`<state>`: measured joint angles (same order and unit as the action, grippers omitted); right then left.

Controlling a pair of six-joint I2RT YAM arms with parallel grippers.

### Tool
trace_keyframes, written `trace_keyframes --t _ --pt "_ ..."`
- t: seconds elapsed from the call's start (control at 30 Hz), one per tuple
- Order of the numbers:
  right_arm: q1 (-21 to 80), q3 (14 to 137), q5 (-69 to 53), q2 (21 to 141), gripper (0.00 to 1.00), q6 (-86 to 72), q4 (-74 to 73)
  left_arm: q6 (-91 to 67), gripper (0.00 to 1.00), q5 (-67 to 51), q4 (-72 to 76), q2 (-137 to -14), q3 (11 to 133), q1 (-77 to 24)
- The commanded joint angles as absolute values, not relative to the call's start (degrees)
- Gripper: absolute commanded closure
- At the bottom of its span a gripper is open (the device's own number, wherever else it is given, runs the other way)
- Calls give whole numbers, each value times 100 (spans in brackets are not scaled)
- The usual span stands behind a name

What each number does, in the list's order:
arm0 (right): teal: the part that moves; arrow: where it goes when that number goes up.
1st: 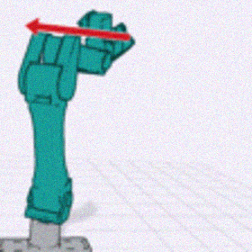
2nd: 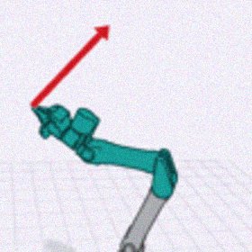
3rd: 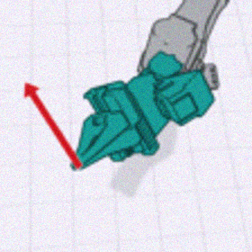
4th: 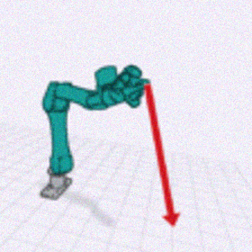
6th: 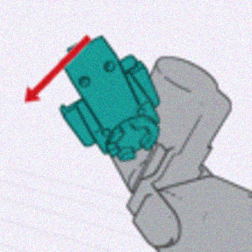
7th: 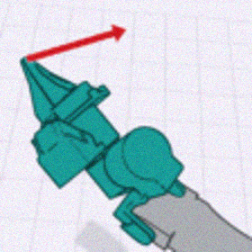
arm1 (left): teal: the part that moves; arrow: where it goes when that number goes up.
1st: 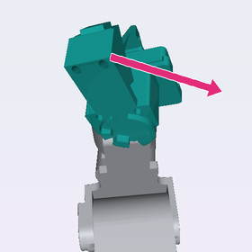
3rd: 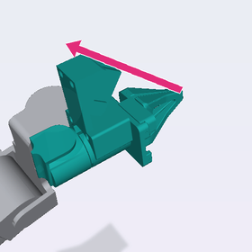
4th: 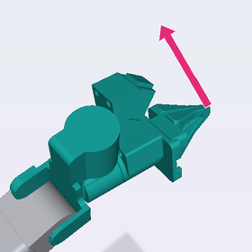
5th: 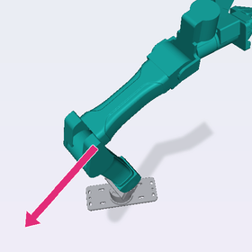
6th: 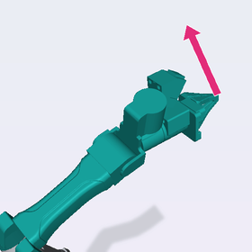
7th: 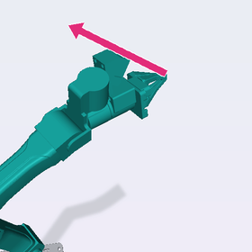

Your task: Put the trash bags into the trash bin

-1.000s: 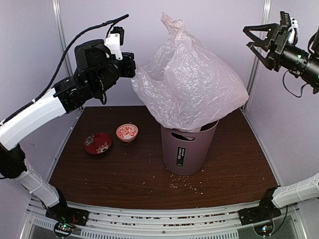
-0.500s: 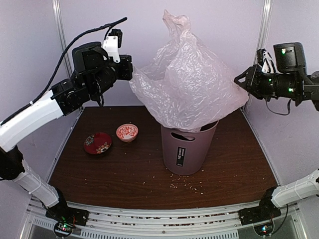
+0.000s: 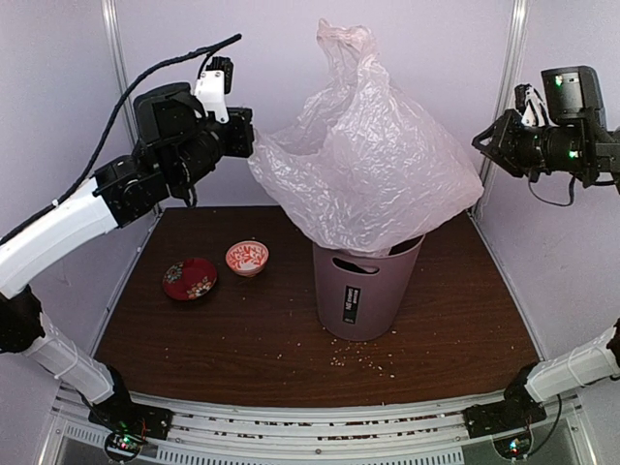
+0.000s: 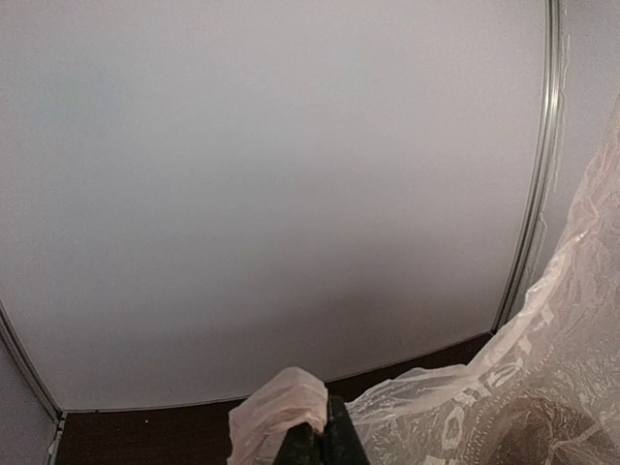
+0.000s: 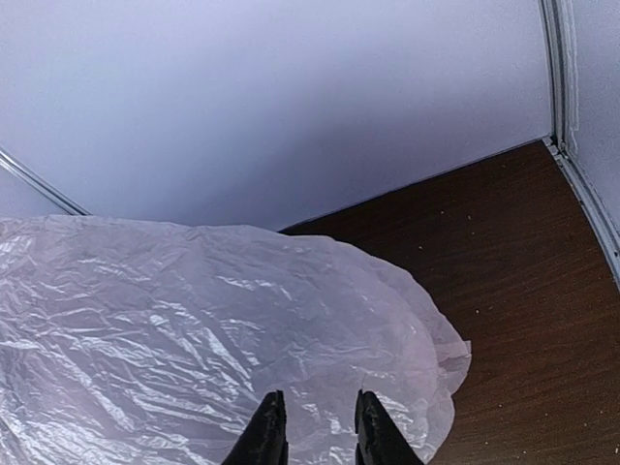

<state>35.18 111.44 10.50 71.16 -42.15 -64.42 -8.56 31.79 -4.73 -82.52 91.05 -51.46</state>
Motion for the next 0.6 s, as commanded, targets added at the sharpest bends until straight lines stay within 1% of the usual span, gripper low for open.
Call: trace_keyframes --t 0.0,0.23,0.4,0.57 --pt "3308 10876 1059 7174 77 -4129 -6895 -863 100 3051 -235 -7936 9008 -5107" --pt "3181 10328 650 7184 79 -4097 -6638 -998 100 2957 -210 -7776 8857 -5107" --pt "3182 9883 17 7216 82 -4050 -6141 -1082 100 2903 -241 -7703 8772 -5113" --pt "3187 9871 -632 7499 84 -4024 -5719 -1182 100 2819 -177 -7649 8719 -5114"
